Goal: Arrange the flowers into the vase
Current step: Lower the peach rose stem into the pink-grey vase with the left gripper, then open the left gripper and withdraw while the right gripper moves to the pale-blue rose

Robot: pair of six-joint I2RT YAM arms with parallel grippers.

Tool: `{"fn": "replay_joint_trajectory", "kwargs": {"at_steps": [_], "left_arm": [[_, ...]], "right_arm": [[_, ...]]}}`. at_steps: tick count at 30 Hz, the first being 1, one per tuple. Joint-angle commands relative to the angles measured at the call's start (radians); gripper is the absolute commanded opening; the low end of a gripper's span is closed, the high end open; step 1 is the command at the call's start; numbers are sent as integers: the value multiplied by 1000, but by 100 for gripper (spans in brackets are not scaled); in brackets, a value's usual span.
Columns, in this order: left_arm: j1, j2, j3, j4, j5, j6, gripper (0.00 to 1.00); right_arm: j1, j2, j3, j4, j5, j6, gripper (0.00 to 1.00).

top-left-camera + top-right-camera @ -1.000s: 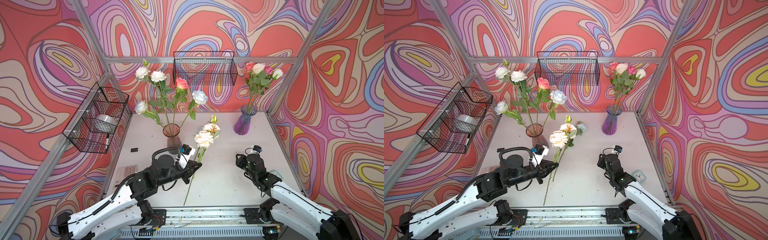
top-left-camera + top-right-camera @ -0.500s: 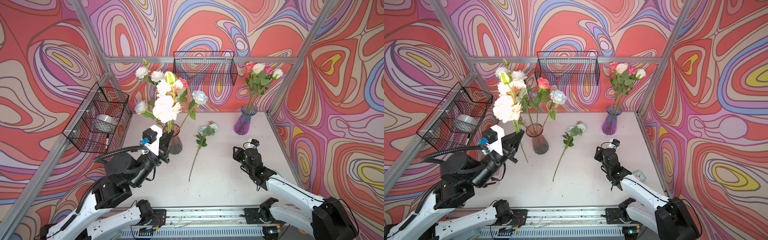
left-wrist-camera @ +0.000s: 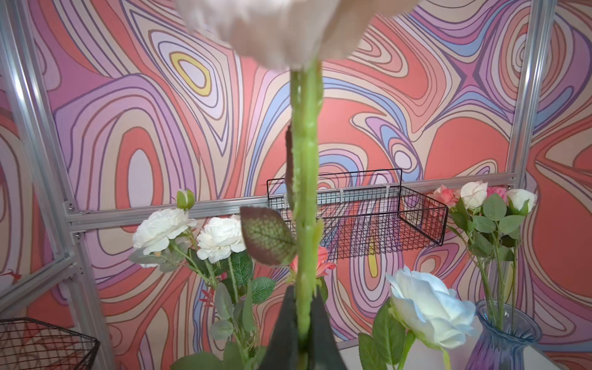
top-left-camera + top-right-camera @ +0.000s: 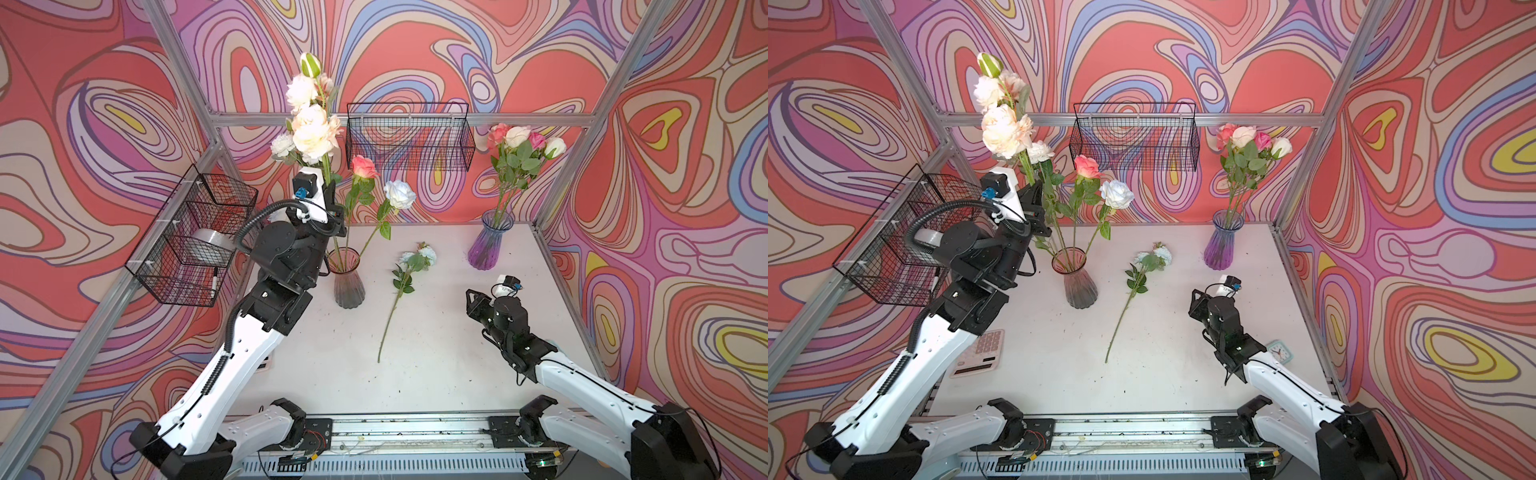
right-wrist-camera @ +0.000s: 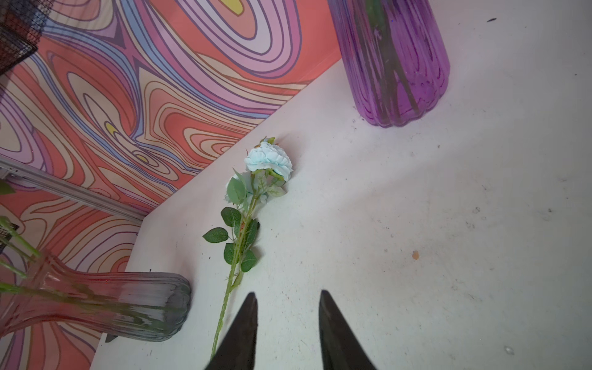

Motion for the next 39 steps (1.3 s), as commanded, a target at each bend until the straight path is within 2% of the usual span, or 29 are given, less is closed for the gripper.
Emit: {"fn": "replay_joint_trajectory", "kwargs": {"at_steps": [1,5,11,21,39], "left_arm": [[30,48,50,98,80,-84,0],[34,87,29,101,50,-106,0],[34,61,-104,91,-7,-143,0],[35,40,-314,153,-78,-161,0],[79,167,-353,149,-52,-274,0]], "right_arm": [[2,-44,-8,-53,-29,-29,33],[2,-96,-30,-82,-22,-28,32],[2,-146,-46,-114,6,-33,32],[2,-87,-47,-55,-25,-22,32],[2,-77,-66,-39,-18,-22,33]]}}
